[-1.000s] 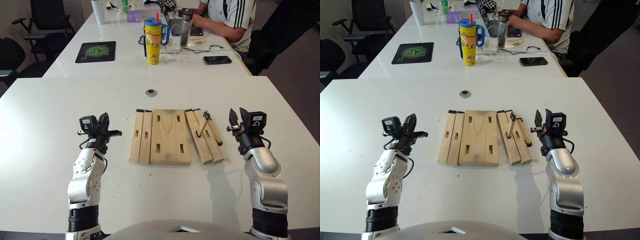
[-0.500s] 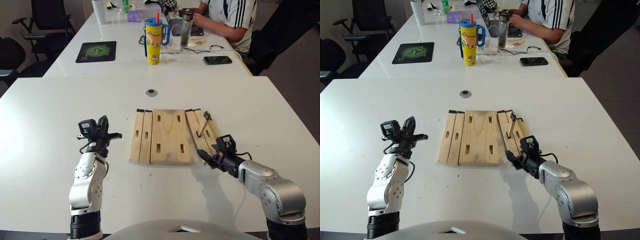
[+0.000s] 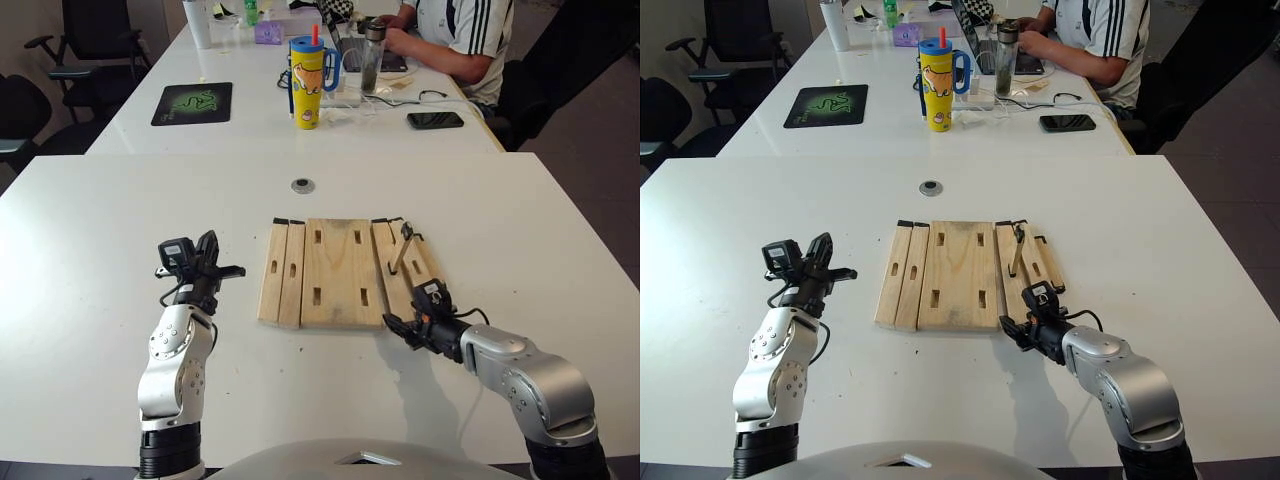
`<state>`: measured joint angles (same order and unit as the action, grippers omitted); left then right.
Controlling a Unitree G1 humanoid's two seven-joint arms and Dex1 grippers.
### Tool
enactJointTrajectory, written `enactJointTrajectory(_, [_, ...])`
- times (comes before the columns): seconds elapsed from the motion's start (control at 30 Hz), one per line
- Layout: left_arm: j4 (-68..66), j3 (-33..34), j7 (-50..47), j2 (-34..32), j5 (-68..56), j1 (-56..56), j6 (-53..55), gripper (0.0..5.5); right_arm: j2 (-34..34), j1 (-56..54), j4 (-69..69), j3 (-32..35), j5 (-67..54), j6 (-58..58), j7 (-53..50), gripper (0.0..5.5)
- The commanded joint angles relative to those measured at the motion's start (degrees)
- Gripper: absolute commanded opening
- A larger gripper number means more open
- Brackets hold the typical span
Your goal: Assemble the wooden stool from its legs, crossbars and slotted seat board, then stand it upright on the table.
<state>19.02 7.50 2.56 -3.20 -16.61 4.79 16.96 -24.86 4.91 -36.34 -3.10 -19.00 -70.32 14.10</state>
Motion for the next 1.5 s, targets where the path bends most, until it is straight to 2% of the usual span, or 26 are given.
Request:
enactJointTrajectory(0.03, [1.04,-0.31,0.25,-0.60,0.42,-0.02,1.10,0.00,2.38,-1.97,6.04,-0.58,3.23,2.19,-3.54,3.46])
enactJointTrajectory(0.33, [0.31,-0.61,0.40,-0.86,0.39,-1.26,1.32,0.00,8.54,-7.32,15.45,-1.49,6.88,6.88,-7.83,3.46])
enactJointTrajectory(0.67, [-0.24,-0.81,0.49,-0.56,0.43,-1.93,0.96,0.00,10.54,-9.12,18.28,-1.33,9.32,10.06,-9.28,2.11])
enactJointTrajectory(0.97, [-0.38,-1.57,1.93,-0.62,-0.48,-2.43,1.64,0.00,11.03,-10.97,16.18,-1.76,12.86,19.21,-9.67,2.10])
enactJointTrajectory(1.13, [-0.26,-1.80,3.83,-0.30,-3.15,-3.77,3.22,0.00,10.90,-11.63,14.91,-3.15,11.87,27.33,-6.10,2.10])
enactJointTrajectory(1.27, [1.93,-1.16,6.94,2.05,-15.09,-4.10,10.68,0.00,9.83,-12.83,13.28,-4.46,9.64,35.95,1.07,2.10])
enactJointTrajectory(1.5, [4.09,4.31,5.59,5.98,-40.19,-5.17,20.71,0.91,6.70,-16.68,15.14,-4.33,4.76,41.50,13.74,2.10])
